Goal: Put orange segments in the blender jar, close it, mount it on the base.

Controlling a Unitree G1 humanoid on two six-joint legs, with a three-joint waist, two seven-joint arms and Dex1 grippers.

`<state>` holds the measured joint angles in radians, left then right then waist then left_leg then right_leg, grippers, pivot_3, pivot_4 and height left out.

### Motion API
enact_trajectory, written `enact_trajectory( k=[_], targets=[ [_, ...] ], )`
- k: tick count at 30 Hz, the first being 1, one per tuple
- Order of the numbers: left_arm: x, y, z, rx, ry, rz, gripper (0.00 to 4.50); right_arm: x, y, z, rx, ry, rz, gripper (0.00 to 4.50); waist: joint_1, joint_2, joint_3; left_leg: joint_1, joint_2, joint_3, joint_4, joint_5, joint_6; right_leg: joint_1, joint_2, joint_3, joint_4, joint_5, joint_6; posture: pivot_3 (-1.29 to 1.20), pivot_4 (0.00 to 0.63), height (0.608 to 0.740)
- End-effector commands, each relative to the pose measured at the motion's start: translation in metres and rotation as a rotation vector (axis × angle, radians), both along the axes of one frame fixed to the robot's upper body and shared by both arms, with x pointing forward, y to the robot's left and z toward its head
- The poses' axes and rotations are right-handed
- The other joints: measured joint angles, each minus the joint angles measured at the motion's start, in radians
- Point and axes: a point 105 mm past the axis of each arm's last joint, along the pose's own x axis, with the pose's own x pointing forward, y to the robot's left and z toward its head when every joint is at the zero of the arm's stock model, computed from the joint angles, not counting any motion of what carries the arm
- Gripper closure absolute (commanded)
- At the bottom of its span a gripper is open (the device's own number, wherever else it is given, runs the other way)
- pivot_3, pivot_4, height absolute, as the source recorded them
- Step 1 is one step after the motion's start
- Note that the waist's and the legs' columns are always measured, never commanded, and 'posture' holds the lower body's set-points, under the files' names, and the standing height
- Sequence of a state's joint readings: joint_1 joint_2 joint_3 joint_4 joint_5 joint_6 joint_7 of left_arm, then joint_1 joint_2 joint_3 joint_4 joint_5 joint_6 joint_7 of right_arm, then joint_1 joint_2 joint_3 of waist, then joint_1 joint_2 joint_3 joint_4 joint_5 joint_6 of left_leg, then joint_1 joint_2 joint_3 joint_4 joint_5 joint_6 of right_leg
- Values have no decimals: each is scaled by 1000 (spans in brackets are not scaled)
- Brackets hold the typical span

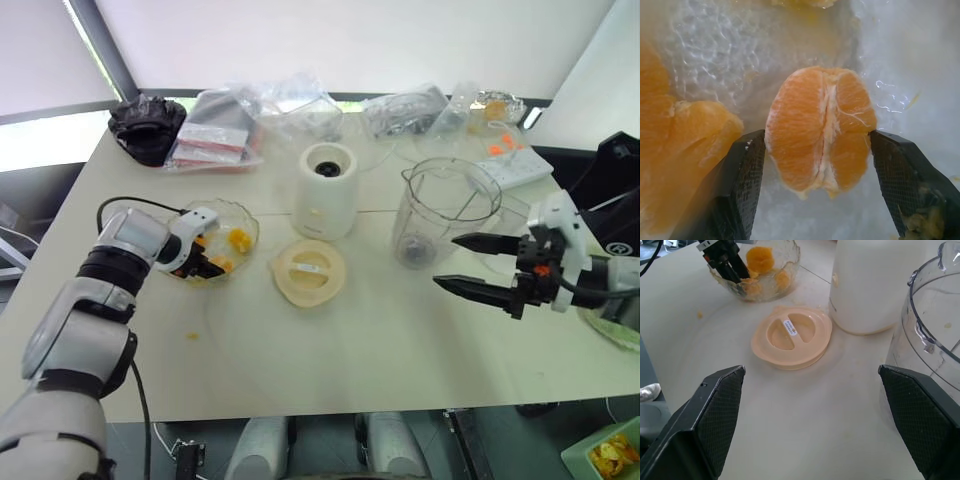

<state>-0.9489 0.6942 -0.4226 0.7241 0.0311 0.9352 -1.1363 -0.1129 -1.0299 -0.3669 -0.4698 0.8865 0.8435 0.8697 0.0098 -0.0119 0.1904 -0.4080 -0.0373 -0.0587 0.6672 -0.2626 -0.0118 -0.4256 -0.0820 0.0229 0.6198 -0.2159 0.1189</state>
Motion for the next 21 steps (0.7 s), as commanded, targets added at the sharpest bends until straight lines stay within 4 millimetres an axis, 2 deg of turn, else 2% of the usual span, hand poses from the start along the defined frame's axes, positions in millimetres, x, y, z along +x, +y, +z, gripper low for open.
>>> enact_trajectory(
  k=[1, 12, 14, 19, 21],
  targets=[
    [1, -1, 0, -1, -17, 6, 1158, -1, 4, 10, 1, -59, 17, 48, 0, 0, 0, 0, 0, 0, 0, 0, 0, 0, 0, 0, 0, 0, 0, 0, 150, 740],
    [10, -11, 4, -19, -58, 4, 1158, 1, 5, 12, -1, -64, 18, 48, 2, 0, 0, 0, 0, 0, 0, 0, 0, 0, 0, 0, 0, 0, 0, 0, 150, 740],
    [10, -11, 4, -20, -59, 2, 1690, 2, 6, 11, 0, -65, 18, 0, 1, 0, 0, 0, 0, 0, 0, 0, 0, 0, 0, 0, 1, 0, 0, 0, 150, 740],
    [9, -11, 4, -27, -53, -2, 1690, 2, 7, 11, 0, -66, 18, 0, 1, 0, 0, 1, 0, 0, 0, 0, 0, 0, 0, 0, 2, 0, 0, 0, 150, 740],
    [8, -11, 4, -27, -53, -1, 2203, 2, 7, 11, 0, -67, 18, 0, 1, 0, 0, 1, 0, 0, 0, 0, 0, 0, 0, 0, 2, 0, 0, 0, 150, 740]
  ],
)
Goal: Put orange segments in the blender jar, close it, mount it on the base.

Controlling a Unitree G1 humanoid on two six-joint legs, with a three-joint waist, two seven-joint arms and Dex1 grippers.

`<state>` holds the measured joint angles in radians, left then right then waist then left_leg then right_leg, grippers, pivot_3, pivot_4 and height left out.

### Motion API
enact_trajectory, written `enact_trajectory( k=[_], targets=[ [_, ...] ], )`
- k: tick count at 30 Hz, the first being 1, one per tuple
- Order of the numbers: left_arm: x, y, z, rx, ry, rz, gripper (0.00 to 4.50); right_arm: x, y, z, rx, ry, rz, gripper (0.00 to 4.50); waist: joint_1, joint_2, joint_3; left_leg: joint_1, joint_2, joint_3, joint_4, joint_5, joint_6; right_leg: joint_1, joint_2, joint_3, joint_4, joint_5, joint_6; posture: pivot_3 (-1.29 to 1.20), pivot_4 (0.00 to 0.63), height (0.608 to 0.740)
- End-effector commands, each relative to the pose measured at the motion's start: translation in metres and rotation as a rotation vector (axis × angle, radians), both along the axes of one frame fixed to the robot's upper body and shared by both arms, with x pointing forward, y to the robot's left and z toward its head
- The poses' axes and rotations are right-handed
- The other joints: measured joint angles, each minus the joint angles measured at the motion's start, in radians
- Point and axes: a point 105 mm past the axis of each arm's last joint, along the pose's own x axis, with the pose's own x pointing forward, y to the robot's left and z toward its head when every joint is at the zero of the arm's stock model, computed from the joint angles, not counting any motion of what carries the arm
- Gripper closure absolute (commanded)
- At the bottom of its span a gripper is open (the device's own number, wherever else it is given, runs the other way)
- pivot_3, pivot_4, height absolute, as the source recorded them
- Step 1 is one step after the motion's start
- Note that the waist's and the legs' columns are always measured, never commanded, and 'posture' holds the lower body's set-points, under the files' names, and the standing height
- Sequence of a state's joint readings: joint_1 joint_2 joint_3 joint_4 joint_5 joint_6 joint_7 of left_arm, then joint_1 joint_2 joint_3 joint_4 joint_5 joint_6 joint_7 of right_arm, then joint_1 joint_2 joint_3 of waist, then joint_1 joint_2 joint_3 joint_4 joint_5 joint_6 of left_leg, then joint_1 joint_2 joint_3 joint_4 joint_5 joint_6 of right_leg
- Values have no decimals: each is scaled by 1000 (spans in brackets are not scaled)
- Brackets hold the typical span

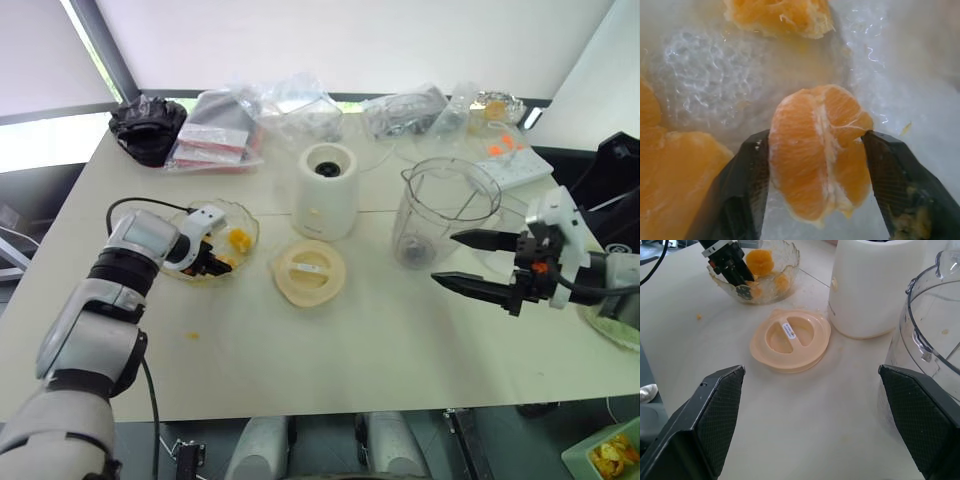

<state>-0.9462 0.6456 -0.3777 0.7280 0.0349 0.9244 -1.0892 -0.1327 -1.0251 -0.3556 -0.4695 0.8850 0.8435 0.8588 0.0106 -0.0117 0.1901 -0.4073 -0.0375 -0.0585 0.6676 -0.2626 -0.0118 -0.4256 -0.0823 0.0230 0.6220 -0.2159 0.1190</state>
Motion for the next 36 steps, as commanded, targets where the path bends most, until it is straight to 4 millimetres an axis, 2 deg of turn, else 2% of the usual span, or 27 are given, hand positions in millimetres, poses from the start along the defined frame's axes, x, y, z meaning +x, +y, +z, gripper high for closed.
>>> enact_trajectory(
  k=[1, 2, 11, 19, 26, 29, 32, 36],
  targets=[
    [2, 2, 6, -3, -16, 1, 2564, 0, 5, 9, -1, -55, 18, 0, 0, 0, 0, 0, 0, 0, 0, 0, 0, 0, 0, 0, 0, 0, 0, 0, 150, 740],
    [1, 2, 6, -2, -15, 2, 2980, 0, 5, 9, -1, -55, 18, 0, 0, 0, 0, 0, 0, 0, 0, 0, 0, 0, 0, 0, 0, 0, 0, 0, 150, 740],
    [3, 2, 8, -8, -24, 9, 2980, 2, 5, 9, -3, -59, 17, 0, 0, 0, 0, 0, 0, 0, 0, 0, 0, 0, 0, 0, 1, 0, 0, 0, 150, 740],
    [7, 0, 23, -71, -56, 48, 2980, 3, 6, 8, -2, -61, 19, 0, 0, 0, 0, 0, 0, 0, 0, 0, 0, 0, 0, 0, 1, 0, 0, 0, 150, 740],
    [19, 3, 64, -238, -151, 178, 2980, 4, 8, 6, -3, -64, 27, 0, 0, -1, 0, 0, 0, 0, 1, 0, 0, -1, 0, 0, 3, 0, 0, 0, 150, 740],
    [17, 8, 78, -286, -180, 215, 2980, 5, 9, 5, -2, -67, 30, 0, -4, 0, 0, 0, -1, 0, 1, 0, 0, -1, 0, 0, 4, 0, 0, 0, 150, 740],
    [9, 11, 73, -289, -170, 227, 2980, 6, 10, 4, 2, -66, 37, 0, -13, 0, 0, 1, 0, 0, 1, 0, 0, -2, 0, 0, 6, 0, 0, 0, 150, 740],
    [-3, 12, 54, -231, -119, 205, 2980, 8, 11, 4, 2, -69, 43, 0, -22, 0, 0, 1, 0, -1, 1, 0, 0, -2, 0, 0, 7, 0, 0, 0, 150, 740]
  ],
)
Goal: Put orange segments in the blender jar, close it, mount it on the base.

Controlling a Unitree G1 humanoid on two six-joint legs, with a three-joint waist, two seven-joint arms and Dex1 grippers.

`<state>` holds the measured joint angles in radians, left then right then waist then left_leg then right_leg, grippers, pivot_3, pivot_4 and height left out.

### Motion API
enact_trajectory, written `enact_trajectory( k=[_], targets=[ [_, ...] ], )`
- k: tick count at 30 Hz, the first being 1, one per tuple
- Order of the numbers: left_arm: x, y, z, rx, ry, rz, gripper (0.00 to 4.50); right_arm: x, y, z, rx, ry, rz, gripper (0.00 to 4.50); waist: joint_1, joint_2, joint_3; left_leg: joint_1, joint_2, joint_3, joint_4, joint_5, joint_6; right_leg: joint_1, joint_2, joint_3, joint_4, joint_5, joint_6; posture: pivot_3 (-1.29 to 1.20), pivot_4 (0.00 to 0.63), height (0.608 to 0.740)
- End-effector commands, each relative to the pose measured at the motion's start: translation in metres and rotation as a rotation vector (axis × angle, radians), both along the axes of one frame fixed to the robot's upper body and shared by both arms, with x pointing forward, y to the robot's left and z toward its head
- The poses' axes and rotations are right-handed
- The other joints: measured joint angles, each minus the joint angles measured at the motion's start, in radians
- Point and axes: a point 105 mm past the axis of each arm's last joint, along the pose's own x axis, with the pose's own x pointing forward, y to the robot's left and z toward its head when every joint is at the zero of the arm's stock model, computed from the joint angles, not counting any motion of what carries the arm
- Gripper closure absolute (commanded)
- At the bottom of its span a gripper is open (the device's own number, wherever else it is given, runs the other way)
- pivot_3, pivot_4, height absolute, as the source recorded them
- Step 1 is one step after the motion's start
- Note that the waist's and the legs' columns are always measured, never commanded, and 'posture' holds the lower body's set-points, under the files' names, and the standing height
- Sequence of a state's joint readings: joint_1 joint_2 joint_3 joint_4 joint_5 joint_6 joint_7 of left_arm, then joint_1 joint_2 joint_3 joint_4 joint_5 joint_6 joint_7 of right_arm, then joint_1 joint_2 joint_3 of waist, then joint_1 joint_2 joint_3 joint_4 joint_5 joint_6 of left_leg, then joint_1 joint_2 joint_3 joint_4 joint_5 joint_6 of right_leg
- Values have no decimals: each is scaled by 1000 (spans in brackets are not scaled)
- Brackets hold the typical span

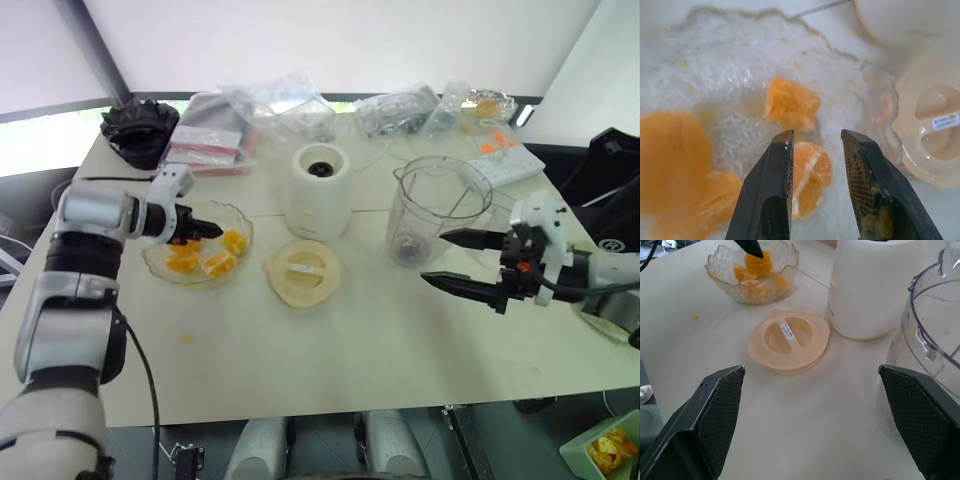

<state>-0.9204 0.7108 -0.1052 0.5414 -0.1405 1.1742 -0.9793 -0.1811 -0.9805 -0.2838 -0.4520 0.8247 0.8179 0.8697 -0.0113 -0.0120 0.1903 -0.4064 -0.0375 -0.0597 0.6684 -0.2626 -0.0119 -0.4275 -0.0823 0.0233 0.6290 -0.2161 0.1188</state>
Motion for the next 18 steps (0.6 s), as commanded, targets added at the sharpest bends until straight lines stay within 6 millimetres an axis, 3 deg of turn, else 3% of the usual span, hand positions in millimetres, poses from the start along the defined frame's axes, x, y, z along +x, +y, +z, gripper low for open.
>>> enact_trajectory(
  k=[1, 7, 10, 14, 18],
  targets=[
    [-6, 2, -2, 54, 2, -23, 2980, 2, 2, 11, 1, -57, 19, 0, 0, 0, 0, 0, 0, 0, 0, 0, 0, 0, 0, 0, 0, 0, 0, 0, 150, 740],
    [-6, 4, -16, 142, 31, -53, 2980, 2, 3, 10, 0, -57, 23, 0, 2, 0, 0, 0, 0, 0, 0, 0, 0, 0, 0, 0, 0, 0, 0, 0, 150, 740],
    [0, 4, -17, 174, 15, -64, 2223, 0, 3, 10, 3, -57, 18, 0, 1, 0, 0, 0, 0, 0, 0, 0, 0, 0, 0, 0, 0, 0, 0, 0, 150, 740],
    [9, 0, -15, 186, 0, -79, 352, -1, 1, 9, 3, -60, 4, 0, 3, 0, 0, 0, -1, 0, 0, 0, 0, 0, 0, 0, 0, 0, 0, 0, 150, 740],
    [14, -4, -18, 195, -1, -99, 352, -1, 1, 9, 4, -61, -2, 0, 1, 0, 0, 0, -1, 0, 0, 0, 0, 0, 0, 0, 0, 0, 0, 0, 150, 740]
  ],
)
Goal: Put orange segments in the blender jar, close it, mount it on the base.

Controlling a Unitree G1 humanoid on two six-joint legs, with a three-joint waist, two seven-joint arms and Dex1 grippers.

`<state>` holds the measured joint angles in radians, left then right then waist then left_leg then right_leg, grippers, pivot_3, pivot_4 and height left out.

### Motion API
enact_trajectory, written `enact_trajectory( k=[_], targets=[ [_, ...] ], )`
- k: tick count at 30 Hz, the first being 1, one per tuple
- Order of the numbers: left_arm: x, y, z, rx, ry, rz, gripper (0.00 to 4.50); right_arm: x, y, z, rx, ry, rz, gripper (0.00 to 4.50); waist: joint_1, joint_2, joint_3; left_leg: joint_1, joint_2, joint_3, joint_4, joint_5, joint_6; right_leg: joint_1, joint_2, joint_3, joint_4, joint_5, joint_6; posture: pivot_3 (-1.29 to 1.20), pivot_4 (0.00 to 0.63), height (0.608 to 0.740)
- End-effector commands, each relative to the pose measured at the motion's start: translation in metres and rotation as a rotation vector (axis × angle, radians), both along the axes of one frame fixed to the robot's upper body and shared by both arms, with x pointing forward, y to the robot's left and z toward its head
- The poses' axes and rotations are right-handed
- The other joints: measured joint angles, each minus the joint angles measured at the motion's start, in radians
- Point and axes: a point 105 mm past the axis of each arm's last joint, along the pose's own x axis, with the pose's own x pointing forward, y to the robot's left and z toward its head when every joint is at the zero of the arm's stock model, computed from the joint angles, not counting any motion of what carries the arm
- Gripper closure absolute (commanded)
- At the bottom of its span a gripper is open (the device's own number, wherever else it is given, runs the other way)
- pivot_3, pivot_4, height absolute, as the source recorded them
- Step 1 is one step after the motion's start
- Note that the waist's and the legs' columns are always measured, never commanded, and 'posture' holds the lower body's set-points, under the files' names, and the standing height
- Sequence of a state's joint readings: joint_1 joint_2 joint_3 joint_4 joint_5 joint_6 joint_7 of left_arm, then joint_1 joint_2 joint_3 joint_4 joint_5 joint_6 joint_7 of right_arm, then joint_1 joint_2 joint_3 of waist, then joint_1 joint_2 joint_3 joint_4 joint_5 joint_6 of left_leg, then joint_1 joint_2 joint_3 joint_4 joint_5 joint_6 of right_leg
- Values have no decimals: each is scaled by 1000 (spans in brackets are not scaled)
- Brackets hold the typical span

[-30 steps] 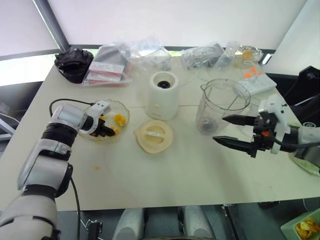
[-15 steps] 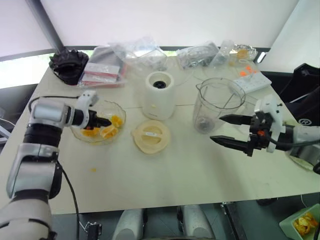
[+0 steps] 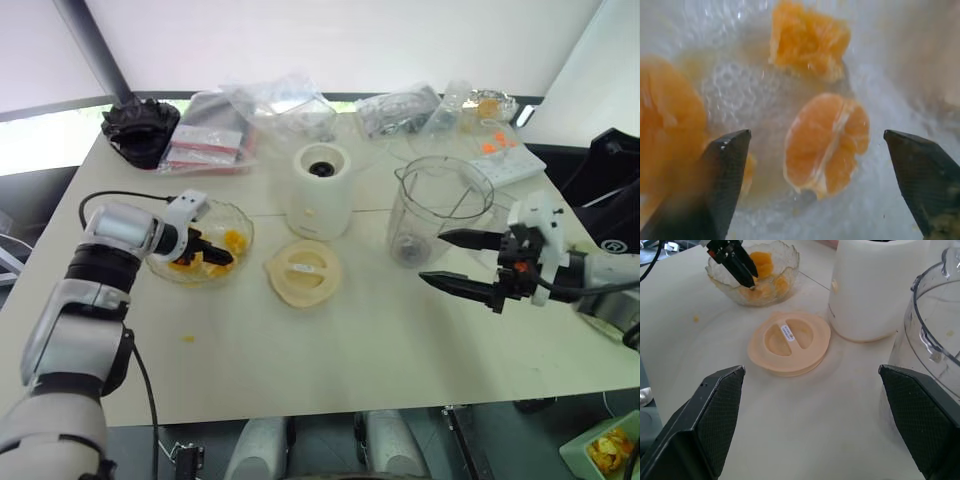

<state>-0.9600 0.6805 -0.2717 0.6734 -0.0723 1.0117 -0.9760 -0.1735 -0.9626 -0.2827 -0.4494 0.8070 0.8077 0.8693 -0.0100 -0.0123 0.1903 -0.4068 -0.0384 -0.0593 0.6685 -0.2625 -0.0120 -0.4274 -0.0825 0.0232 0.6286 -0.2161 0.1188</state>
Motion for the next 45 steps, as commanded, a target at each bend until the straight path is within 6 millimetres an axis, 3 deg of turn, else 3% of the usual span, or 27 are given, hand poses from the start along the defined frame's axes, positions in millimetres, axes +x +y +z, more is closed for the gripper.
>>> enact_trajectory(
  k=[1, 14, 38, 41, 45],
  targets=[
    [6, -2, 5, 20, -22, -21, 352, -2, 1, 12, -3, -58, 5, 0, -1, 0, 0, 0, 0, 0, 0, 0, 0, 0, 0, 0, 0, 0, 0, 0, 150, 740],
    [6, -12, -22, 49, 38, -70, 352, -3, 0, 13, -9, -62, 0, 0, 0, 0, 0, 0, 0, 0, 0, 0, 0, 0, 0, 0, 0, 0, 0, 0, 150, 740],
    [-4, -2, -26, 51, 83, -77, 352, -2, 0, 11, -19, -66, -6, 0, -1, 0, 0, 0, 0, 0, 0, 0, 0, 0, 0, 0, 0, 0, 0, 0, 150, 740],
    [-5, 1, -27, 67, 80, -78, 1120, -2, 0, 10, -21, -67, -6, 0, -1, 0, 0, 0, 0, 0, 0, 0, 0, 0, 0, 0, 0, 0, 0, 0, 150, 740],
    [-5, 1, -28, 80, 75, -87, 3114, -2, 0, 10, -20, -68, -6, 0, -1, 0, 0, 0, 0, 0, 0, 0, 0, 0, 0, 0, 0, 0, 0, 0, 150, 740]
  ],
)
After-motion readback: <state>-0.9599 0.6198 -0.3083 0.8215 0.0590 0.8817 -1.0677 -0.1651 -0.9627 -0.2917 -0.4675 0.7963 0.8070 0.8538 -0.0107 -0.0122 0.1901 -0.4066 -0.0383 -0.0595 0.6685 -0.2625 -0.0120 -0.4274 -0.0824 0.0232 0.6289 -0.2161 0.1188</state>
